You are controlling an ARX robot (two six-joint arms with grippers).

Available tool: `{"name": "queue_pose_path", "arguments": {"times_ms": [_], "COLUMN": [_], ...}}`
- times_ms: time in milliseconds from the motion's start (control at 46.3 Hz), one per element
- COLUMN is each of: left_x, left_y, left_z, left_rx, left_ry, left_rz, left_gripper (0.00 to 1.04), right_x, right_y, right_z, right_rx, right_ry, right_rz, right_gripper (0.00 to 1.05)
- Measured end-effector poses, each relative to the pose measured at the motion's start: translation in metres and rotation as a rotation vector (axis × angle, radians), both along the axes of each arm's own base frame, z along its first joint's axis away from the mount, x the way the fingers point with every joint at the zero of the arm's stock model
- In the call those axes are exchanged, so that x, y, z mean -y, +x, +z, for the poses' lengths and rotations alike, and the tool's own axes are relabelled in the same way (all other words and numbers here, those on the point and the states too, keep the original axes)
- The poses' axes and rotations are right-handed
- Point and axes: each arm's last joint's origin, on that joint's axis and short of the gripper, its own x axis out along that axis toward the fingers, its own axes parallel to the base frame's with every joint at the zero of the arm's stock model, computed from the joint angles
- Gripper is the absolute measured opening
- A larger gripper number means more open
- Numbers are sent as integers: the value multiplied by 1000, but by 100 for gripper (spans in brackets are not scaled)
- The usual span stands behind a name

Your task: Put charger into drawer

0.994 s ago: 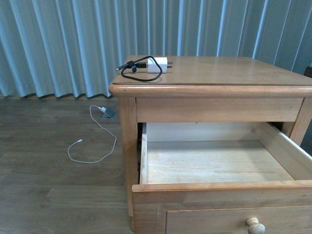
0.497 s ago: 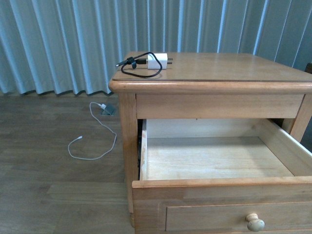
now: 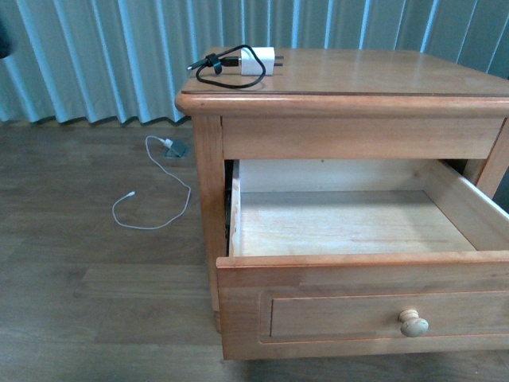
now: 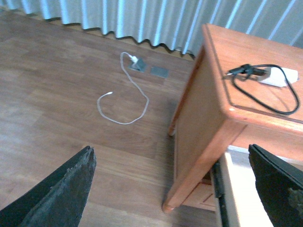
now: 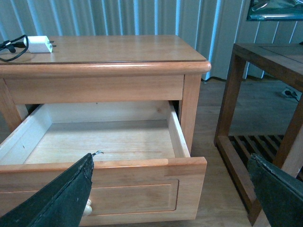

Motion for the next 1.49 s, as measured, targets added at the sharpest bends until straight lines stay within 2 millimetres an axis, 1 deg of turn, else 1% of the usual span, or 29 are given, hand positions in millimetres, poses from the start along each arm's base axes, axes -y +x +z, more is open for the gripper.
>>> {"name": "queue_pose_path", "arguments": {"times_ms": [65,130,194,216,238,281,432,562,713,799,864,994,1037,1080,1166,1231,1382,1490], "left_x": [12,28,45,48,52,62,89,109,122,132,136,143,145,148,149,149,149,148], "left_y": [23,59,92,98,106,123,165,197,224,244,251,258,260,262,264,265,266,267], "left_z": [8,19,25,23,27,28,26,14,-2,-14,-13,-13,-13,-14,-14,-15,-15,-16], "left_rx": [-2,-4,-10,-18,-11,-12,-36,-65,-104,-121,-115,-113,-117,-124,-140,-152,-164,-168], "left_ry": [15,28,39,42,40,39,4,-33,-53,-55,-67,-70,-67,-65,-58,-53,-50,-52], "left_rz": [-45,-74,-93,-96,-99,-112,-162,-190,-179,-172,-180,-185,-185,-186,-182,-181,-182,-180], "left_gripper": [99,99,99,99,99,99,99,99,99,99,99,98,93,82,64,54,35,17], "right_x": [0,0,0,0,0,0,0,0,0,0,0,0,0,0,0,0,0,0], "right_y": [0,0,0,0,0,0,0,0,0,0,0,0,0,0,0,0,0,0], "right_z": [0,0,0,0,0,0,0,0,0,0,0,0,0,0,0,0,0,0], "right_rx": [0,0,0,0,0,0,0,0,0,0,0,0,0,0,0,0,0,0], "right_ry": [0,0,0,0,0,0,0,0,0,0,0,0,0,0,0,0,0,0], "right_rz": [0,0,0,0,0,0,0,0,0,0,0,0,0,0,0,0,0,0], "right_gripper": [96,96,96,96,96,96,96,96,96,96,96,96,96,96,96,96,96,96]}}
